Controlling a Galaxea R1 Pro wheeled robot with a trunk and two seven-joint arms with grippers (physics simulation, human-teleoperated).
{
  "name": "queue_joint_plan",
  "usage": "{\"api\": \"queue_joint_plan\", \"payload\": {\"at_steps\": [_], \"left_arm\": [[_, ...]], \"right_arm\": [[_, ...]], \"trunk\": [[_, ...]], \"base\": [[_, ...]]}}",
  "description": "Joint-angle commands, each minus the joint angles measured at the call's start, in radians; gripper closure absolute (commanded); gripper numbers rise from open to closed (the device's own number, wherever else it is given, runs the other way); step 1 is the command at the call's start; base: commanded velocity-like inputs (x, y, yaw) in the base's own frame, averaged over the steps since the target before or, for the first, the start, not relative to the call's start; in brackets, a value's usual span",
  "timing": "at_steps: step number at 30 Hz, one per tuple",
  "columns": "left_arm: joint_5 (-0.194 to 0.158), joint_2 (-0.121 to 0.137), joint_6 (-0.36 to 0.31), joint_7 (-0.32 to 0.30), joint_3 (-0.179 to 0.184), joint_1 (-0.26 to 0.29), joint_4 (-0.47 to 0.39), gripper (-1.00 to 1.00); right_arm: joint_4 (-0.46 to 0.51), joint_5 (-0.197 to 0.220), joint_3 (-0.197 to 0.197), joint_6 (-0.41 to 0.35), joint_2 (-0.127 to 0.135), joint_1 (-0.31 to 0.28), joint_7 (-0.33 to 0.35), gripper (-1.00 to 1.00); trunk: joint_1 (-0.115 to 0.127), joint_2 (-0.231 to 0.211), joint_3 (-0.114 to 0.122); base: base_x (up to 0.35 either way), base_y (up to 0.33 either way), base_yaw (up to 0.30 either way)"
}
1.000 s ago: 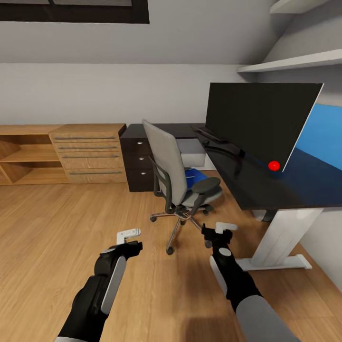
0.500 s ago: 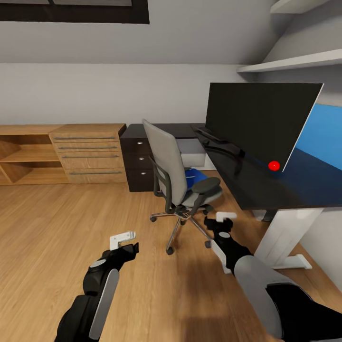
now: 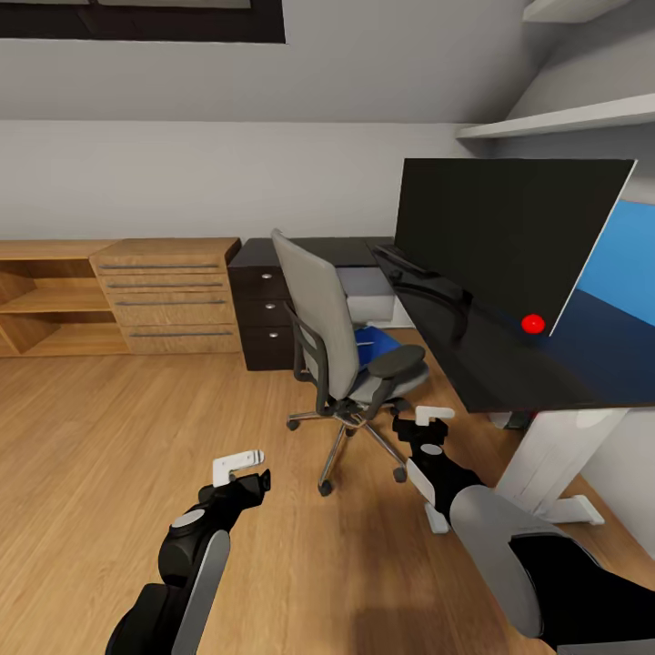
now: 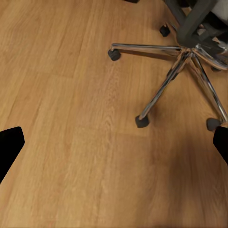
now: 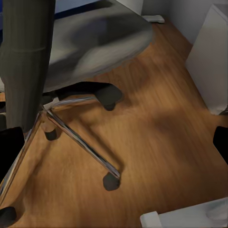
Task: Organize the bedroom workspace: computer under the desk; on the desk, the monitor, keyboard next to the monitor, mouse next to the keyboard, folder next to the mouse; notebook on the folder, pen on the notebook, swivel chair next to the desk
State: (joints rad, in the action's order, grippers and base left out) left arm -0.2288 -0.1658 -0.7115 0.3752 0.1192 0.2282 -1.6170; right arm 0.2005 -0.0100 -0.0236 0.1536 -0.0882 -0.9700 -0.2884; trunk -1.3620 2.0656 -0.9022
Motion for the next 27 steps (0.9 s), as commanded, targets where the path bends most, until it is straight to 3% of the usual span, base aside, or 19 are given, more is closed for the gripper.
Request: {"api": "queue_joint_plan", "payload": {"at_steps": [1, 10, 20, 27], "left_arm": [[-0.01, 0.0, -0.003, 0.01, 0.001, 0.001, -0.001, -1.0], [-0.01, 0.0, -0.005, 0.01, 0.001, 0.0, 0.0, -1.0], [-0.01, 0.0, -0.005, 0.012, 0.002, 0.0, 0.0, -1.0], [-0.01, 0.0, -0.003, 0.018, 0.003, 0.0, 0.0, -1.0]], "right_arm": [[-0.004, -0.001, -0.002, 0.005, -0.001, -0.001, -0.005, -1.0], [-0.016, 0.001, 0.002, 0.038, 0.001, -0.001, -0.005, -1.0], [-0.016, 0.001, 0.004, 0.039, 0.003, -0.001, -0.005, -1.0], [-0.016, 0.001, 0.003, 0.039, 0.004, -0.001, -0.005, -1.0]], "trunk": [[0.0, 0.0, -0.001], [0.0, 0.0, -0.001], [0.0, 0.0, -0.001], [-0.027, 0.049, -0.023]], "base": [[0.288, 0.0, 0.0], [0.263, 0.0, 0.0], [0.025, 0.0, 0.0], [0.001, 0.0, 0.0]]}}
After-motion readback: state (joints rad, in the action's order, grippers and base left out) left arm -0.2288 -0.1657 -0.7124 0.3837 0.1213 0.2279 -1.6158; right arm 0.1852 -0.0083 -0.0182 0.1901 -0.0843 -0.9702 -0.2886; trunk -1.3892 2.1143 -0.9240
